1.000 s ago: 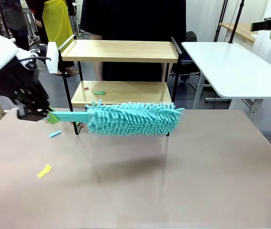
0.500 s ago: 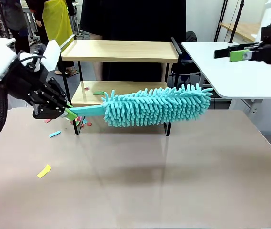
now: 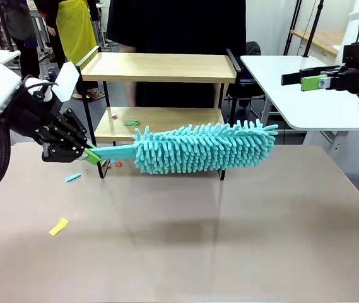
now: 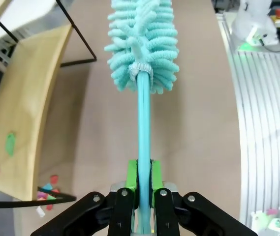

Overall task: Clean the shelf.
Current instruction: Hand the Duster back to the human.

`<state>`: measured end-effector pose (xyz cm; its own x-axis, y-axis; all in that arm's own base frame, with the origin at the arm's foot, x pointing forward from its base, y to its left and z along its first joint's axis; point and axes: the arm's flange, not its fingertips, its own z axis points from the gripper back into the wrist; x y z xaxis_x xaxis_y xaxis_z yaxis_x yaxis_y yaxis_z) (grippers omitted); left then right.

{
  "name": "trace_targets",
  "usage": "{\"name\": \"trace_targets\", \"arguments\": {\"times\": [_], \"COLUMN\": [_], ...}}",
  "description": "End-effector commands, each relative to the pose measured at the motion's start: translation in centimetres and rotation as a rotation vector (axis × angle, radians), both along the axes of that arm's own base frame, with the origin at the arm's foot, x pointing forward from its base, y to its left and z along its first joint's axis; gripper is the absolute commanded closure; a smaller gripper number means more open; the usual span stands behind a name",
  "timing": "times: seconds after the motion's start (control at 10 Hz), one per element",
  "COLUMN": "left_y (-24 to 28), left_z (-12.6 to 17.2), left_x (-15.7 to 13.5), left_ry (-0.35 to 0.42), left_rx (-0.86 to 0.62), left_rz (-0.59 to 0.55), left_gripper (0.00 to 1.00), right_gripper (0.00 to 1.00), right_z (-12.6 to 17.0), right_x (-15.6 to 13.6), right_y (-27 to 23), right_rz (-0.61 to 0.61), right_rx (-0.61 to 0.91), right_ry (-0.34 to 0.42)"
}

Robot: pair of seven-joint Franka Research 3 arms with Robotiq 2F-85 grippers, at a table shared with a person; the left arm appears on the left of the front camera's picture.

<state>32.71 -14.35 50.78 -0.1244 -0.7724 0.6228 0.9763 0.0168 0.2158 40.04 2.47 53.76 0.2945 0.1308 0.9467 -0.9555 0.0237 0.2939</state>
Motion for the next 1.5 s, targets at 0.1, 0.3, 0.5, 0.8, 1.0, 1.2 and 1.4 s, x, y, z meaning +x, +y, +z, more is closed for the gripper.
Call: {"name": "trace_targets", "arguments": {"times": [0.1, 0.3, 0.5, 0.8, 1.0, 1.2, 1.4], "left_y": [-0.1, -0.1, -0.1, -0.1, -0.1, -0.1, -0.1], "left_z": [0.4, 0.4, 0.4, 0.4, 0.4, 0.4, 0.4], "left_x": [0.0, 0.0, 0.0, 0.0, 0.0, 0.0, 0.0], "left_ry": [-0.003, -0.003, -0.003, -0.003, -0.003, -0.003, -0.003], "left_rx": [-0.023, -0.023, -0.023, -0.023, -0.023, -0.023, -0.023], "left_rz": [-0.007, -0.007, -0.007, -0.007, -0.007, -0.007, -0.007], "left_gripper": [0.87, 0.87, 0.87, 0.87, 0.87, 0.87, 0.87], "right_gripper": [0.00, 0.00, 0.00, 0.00, 0.00, 0.00, 0.00], "right_z": [0.0, -2.6, -4.5, -7.1, -8.7, -10.2, -11.5], "right_x": [0.0, -1.0, -1.5, -2.6, -3.9, -4.3, -3.9], "right_y": [0.0, 2.8, 4.4, 5.8, 6.2, 7.1, 7.8], "right_rz": [0.000, -0.057, -0.097, -0.116, -0.102, -0.086, -0.071], "right_rx": [0.000, 0.039, 0.079, 0.171, 0.241, 0.230, 0.225], "right_ry": [0.000, -0.096, -0.161, -0.259, -0.285, -0.270, -0.239]}}
